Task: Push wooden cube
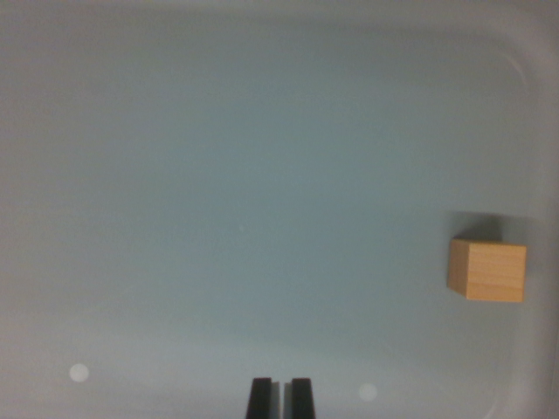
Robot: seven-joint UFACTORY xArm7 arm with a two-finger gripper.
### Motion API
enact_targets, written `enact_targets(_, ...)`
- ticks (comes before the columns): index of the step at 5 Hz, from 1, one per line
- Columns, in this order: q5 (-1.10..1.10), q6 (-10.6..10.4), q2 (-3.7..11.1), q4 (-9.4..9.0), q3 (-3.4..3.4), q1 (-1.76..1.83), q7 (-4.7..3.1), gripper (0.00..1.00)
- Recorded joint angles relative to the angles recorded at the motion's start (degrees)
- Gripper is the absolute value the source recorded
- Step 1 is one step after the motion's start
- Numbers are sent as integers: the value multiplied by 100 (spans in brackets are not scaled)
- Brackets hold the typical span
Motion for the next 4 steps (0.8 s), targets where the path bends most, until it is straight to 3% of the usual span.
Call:
enact_targets(1, 0, 0, 0, 0, 0, 0, 0, 0)
enact_targets(2, 3, -183, 37, -149, -40, -43, -66, 0)
enact_targets(3, 3, -183, 37, -149, -40, -43, -66, 0)
enact_targets(4, 6, -387, 78, -316, -85, -91, -139, 0)
